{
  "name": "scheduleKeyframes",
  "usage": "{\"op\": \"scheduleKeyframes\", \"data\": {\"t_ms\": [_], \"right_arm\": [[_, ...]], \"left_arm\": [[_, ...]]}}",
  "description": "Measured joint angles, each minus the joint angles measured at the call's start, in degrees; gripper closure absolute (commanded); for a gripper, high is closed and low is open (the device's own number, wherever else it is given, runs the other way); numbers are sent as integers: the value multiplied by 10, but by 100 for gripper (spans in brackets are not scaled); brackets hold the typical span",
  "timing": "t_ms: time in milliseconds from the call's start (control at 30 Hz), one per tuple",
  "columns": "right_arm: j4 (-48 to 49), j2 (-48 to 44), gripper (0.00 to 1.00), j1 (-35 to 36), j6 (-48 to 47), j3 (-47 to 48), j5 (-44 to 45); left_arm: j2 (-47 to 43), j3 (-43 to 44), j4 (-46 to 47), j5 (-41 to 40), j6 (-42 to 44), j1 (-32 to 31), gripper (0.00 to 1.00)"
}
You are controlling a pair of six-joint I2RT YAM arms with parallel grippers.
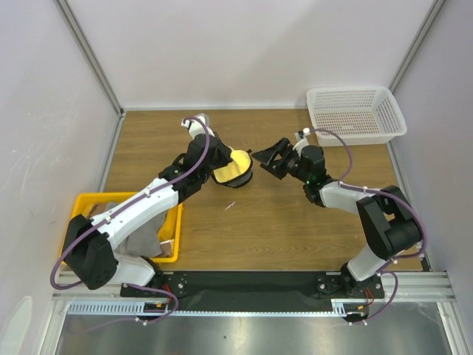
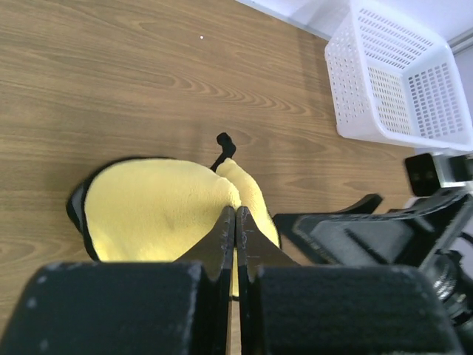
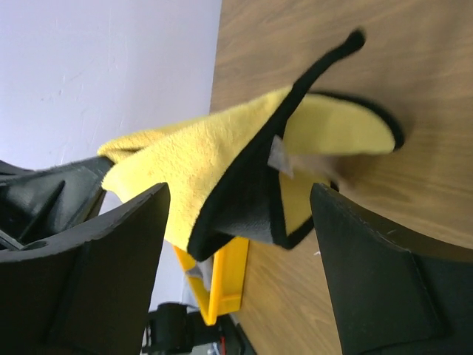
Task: Fold and stack the towels
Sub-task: Move the towel to the center of the board
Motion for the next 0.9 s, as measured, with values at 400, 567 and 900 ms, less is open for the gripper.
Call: {"op": "scheduleKeyframes", "data": {"t_ms": [400,567,900], "right_arm": [[72,23,25,25,72,0,18],[77,39,25,36,82,1,22],[56,50,37,60,90,2,37]], "left_arm": [[-1,-26,16,-1,-1,0,100],[-3,-29,17,-5,-1,0,100],[-16,-36,25,-10,-2,-2,100]]}}
